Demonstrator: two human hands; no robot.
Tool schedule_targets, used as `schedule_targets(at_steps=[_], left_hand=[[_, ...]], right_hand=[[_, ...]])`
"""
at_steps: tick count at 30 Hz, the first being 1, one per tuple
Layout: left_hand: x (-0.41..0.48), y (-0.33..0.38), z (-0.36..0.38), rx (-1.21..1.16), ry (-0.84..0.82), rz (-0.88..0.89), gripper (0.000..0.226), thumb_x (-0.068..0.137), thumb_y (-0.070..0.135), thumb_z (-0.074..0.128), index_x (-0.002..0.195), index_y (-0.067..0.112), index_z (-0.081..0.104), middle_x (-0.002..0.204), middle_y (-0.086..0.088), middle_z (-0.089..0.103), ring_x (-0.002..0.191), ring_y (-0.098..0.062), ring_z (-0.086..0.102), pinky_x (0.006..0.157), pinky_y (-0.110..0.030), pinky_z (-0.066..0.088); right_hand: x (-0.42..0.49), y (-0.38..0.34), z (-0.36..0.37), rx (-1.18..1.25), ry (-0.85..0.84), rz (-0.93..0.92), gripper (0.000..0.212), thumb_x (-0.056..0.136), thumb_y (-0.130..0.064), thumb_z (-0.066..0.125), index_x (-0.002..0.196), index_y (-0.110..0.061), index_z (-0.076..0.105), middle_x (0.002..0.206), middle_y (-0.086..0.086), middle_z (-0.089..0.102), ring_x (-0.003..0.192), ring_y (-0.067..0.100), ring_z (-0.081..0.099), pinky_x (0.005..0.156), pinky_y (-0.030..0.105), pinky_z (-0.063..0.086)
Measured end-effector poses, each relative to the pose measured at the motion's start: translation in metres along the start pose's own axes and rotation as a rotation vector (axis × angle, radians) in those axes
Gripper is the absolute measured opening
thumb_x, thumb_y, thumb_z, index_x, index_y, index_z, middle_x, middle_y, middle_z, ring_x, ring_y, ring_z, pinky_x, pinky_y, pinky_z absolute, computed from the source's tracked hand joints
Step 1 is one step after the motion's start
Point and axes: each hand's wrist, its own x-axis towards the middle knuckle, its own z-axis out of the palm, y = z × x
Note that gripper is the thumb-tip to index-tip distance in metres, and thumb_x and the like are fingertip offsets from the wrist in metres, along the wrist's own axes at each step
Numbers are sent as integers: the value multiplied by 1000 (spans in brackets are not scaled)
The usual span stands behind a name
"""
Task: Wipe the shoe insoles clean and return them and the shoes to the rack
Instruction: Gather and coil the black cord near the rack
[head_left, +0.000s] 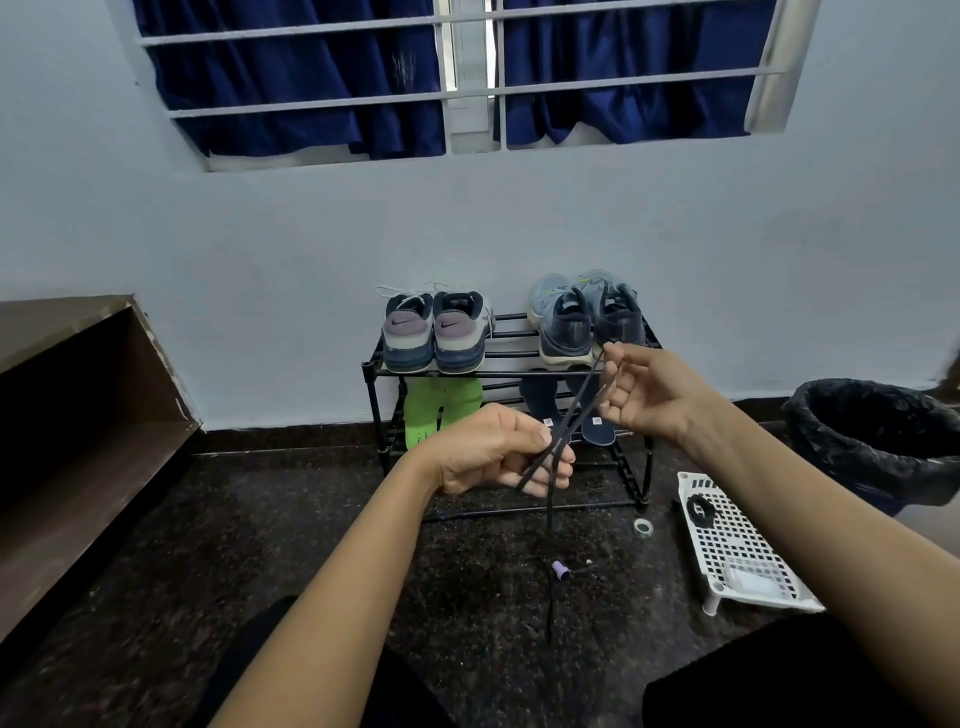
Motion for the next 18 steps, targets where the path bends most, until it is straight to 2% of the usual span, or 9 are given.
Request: schedule_targets(at_steps=[4,6,8,10,12,14,16,18], left_hand=[[-3,1,-3,50,-17,-59,24,101,8,46,100,-3,67,94,-19,70,86,-26,71,86,-41,58],[-6,2,-4,17,-35,-64,25,101,9,46,96,-3,67,88,-18,71,83,-26,72,83,-42,59],[-8,3,-4,-69,-34,-40,25,101,10,45,89,0,65,81,-15,70,81,-27,72,82,-44,59],[-10,5,-4,-179,-11,15,26,101,11,44,85,4,63,77,-12,69,83,-28,72,82,-46,59],[-9,6,-3,-281,29,79,26,101,13,44,82,7,61,75,-9,68,85,-28,72,82,-46,58],[-7,7,-2,-371,73,116,26,102,13,43,82,7,59,74,-8,67,84,-26,72,83,-47,58],[-4,9,-2,-447,122,134,25,102,13,42,85,6,58,75,-9,69,80,-24,73,80,-45,59],[-2,10,-2,-516,183,148,22,103,11,41,90,4,58,78,-11,72,77,-22,73,74,-41,61]], right_hand=[[6,-7,-6,105,-14,-60,18,93,-17,51,78,-18,60,48,-13,46,35,0,30,54,17,26],[10,-7,-11,27,8,-93,20,96,-22,49,78,-19,59,47,-12,46,36,1,28,53,17,25],[14,-3,-17,-283,30,-152,22,97,-24,48,79,-18,59,52,-11,49,41,1,34,52,17,28],[17,8,-23,-796,29,-260,20,95,-25,53,84,-12,63,66,-4,59,54,7,47,55,19,37],[16,20,-25,-1227,-74,-311,13,90,-23,62,94,-11,65,80,0,65,69,11,56,64,23,45],[12,33,-21,-1459,-228,-289,25,84,-19,69,107,-14,61,88,-4,66,76,8,60,72,21,46],[5,42,-10,-1468,-388,-321,36,82,-10,70,115,-13,56,95,-5,64,82,4,59,74,17,46],[-4,45,1,-1265,-506,-352,38,83,5,63,118,-8,55,92,-5,63,81,2,56,74,15,46]])
